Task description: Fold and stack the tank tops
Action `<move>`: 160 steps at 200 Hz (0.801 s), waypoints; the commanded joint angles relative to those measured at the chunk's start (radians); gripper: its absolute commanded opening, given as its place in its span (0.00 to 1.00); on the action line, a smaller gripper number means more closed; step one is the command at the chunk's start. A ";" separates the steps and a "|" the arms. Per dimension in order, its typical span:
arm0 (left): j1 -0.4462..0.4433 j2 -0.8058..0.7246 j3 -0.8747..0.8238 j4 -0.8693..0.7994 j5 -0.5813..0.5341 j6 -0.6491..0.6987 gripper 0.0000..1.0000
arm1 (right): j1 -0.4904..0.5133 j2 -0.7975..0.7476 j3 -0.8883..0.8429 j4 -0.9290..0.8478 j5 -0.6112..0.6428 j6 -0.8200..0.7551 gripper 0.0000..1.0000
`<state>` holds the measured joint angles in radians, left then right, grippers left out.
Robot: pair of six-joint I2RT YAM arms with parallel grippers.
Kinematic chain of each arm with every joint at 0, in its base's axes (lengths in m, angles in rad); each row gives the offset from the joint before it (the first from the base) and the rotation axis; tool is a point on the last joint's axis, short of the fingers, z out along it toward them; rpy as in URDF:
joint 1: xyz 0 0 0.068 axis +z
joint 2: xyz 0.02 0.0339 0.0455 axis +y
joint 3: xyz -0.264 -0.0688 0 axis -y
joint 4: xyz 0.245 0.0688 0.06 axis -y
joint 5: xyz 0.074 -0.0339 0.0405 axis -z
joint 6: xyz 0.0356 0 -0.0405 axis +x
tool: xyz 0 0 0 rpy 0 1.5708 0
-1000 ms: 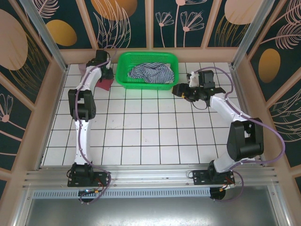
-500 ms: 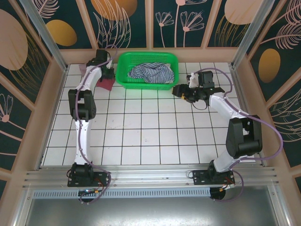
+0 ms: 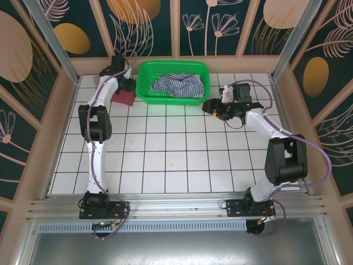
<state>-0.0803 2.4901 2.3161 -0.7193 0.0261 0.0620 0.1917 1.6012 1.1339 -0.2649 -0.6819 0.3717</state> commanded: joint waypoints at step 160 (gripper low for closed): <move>-0.009 -0.250 -0.067 0.132 0.280 -0.263 0.62 | -0.040 0.001 0.144 -0.043 0.053 -0.042 0.68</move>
<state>-0.0143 2.3260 2.2543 -0.6163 0.2180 -0.1402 0.1627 1.6035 1.2171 -0.2905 -0.6693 0.3489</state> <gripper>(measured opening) 0.621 0.668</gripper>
